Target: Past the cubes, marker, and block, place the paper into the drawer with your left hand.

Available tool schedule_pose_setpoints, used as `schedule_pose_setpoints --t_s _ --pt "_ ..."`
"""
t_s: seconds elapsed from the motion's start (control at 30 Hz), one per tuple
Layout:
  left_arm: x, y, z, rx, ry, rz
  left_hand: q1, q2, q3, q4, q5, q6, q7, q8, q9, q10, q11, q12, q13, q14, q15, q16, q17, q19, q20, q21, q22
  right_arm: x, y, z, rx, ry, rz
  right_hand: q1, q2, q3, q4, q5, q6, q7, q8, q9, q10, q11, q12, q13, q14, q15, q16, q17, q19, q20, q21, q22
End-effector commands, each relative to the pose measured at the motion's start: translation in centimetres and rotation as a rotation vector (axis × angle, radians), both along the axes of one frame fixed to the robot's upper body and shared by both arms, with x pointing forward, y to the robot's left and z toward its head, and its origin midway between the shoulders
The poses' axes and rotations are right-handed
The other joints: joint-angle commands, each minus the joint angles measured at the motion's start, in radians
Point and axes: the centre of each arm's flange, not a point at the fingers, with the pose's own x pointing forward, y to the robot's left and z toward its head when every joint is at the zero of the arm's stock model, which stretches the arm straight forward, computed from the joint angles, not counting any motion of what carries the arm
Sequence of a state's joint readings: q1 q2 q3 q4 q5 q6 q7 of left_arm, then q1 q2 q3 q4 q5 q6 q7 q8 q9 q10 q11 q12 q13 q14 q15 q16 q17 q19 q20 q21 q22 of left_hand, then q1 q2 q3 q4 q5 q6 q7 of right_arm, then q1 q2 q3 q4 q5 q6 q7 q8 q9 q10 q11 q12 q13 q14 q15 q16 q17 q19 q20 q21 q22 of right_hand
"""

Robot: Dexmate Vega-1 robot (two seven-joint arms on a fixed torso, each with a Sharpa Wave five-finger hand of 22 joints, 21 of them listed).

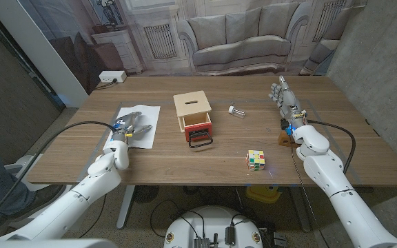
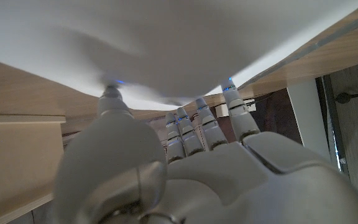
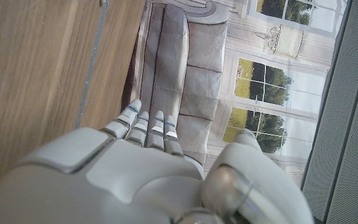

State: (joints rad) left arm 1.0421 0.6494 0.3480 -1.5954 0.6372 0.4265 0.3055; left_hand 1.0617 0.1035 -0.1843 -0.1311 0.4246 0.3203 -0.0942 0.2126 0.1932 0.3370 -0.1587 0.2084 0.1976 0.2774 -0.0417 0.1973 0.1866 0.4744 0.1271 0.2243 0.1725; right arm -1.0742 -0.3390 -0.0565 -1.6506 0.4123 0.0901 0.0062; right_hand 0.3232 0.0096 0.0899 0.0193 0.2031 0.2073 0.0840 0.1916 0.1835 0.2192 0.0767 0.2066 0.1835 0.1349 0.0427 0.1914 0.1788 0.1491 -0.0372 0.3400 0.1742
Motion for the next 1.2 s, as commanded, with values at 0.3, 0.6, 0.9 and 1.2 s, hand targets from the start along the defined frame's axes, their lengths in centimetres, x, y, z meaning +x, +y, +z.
schedule_pose_setpoints --t_s 0.3,0.6,0.9,1.2 --pt "0.1 -0.6 0.1 0.012 -0.003 0.007 0.108 0.031 0.037 -0.022 -0.038 0.008 0.017 0.002 0.007 0.013 0.015 0.005 0.006 0.027 -0.075 0.008 0.006 0.069 -0.001 0.014 0.002 -0.1 -0.2 -0.2 0.01 -0.001 0.002 -0.002 0.006 -0.007 0.001 0.0 0.008 -0.005 0.002 0.004 0.001 -0.002 0.005 0.003 0.006 -0.001 -0.002 0.005 0.009 -0.001 -0.005 0.006" --pt "0.3 -0.8 0.3 -0.006 -0.014 0.002 0.206 0.058 0.081 -0.033 -0.075 0.011 0.039 0.003 0.01 0.024 0.031 0.007 0.009 0.07 -0.068 0.018 0.011 0.148 -0.025 0.026 0.002 -0.1 -0.3 -0.4 0.012 0.001 0.003 -0.002 0.007 -0.007 0.0 -0.001 0.007 -0.006 0.002 0.004 0.0 -0.002 0.005 0.003 0.007 0.0 -0.002 0.005 0.008 0.001 -0.008 0.006" --pt "0.1 -1.0 1.1 -0.005 -0.047 0.003 0.279 0.07 0.123 -0.025 -0.112 0.05 0.047 0.015 0.014 0.062 0.029 0.017 0.013 0.156 -0.078 0.042 0.02 0.226 -0.062 0.038 0.003 -0.3 -0.4 -0.5 0.017 -0.008 0.002 -0.002 0.008 -0.008 0.0 -0.001 0.007 -0.006 0.002 0.004 0.0 -0.001 0.005 0.003 0.007 0.0 -0.001 0.005 0.01 0.002 -0.011 0.007" --pt "-0.7 -0.9 1.9 -0.023 -0.091 -0.002 0.303 0.073 0.143 -0.017 -0.131 0.075 0.046 0.023 0.015 0.089 0.029 0.024 0.015 0.193 -0.081 0.05 0.025 0.249 -0.078 0.04 0.004 -0.6 -0.5 -0.3 0.015 -0.019 0.007 -0.002 0.008 -0.009 -0.001 -0.001 0.008 -0.005 0.002 0.004 0.001 -0.002 0.005 0.003 0.008 -0.001 -0.001 0.005 0.011 0.002 -0.014 0.007"
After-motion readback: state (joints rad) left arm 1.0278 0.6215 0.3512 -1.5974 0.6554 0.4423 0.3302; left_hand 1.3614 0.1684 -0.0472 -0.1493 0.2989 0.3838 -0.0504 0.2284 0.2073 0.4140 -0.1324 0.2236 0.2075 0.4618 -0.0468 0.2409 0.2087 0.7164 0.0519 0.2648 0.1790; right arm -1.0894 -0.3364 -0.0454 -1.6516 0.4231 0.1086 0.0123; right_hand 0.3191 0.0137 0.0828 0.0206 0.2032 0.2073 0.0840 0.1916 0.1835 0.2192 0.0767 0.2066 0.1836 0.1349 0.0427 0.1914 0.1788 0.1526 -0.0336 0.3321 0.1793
